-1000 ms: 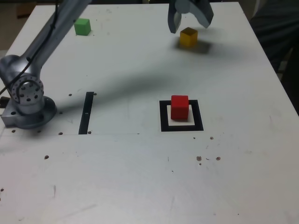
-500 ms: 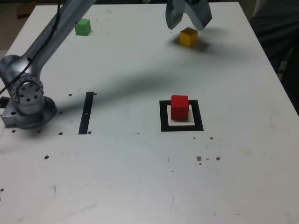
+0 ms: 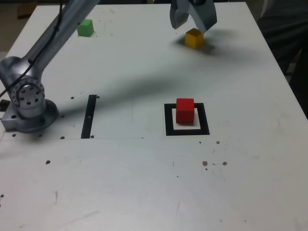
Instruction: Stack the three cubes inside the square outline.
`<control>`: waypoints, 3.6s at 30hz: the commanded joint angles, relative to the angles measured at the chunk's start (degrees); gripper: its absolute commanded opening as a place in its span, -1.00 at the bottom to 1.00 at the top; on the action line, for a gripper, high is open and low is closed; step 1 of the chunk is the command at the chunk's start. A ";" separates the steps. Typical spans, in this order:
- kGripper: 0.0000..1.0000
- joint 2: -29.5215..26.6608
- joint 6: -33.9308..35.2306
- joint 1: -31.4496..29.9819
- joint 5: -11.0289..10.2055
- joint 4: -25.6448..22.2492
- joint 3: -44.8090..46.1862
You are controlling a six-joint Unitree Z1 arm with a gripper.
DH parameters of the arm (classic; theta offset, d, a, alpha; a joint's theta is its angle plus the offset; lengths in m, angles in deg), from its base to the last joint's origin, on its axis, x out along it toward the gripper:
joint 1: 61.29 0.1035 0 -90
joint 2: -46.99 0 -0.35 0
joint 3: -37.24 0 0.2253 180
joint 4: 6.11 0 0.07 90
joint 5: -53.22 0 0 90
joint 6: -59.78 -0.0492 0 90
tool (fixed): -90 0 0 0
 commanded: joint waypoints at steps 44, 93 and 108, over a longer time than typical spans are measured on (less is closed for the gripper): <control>-0.38 3.15 4.22 -2.38 -3.41 0.42 0.81; -0.38 -29.84 57.95 -29.83 8.93 2.82 43.84; -0.38 -28.74 64.91 -36.50 12.44 3.51 43.99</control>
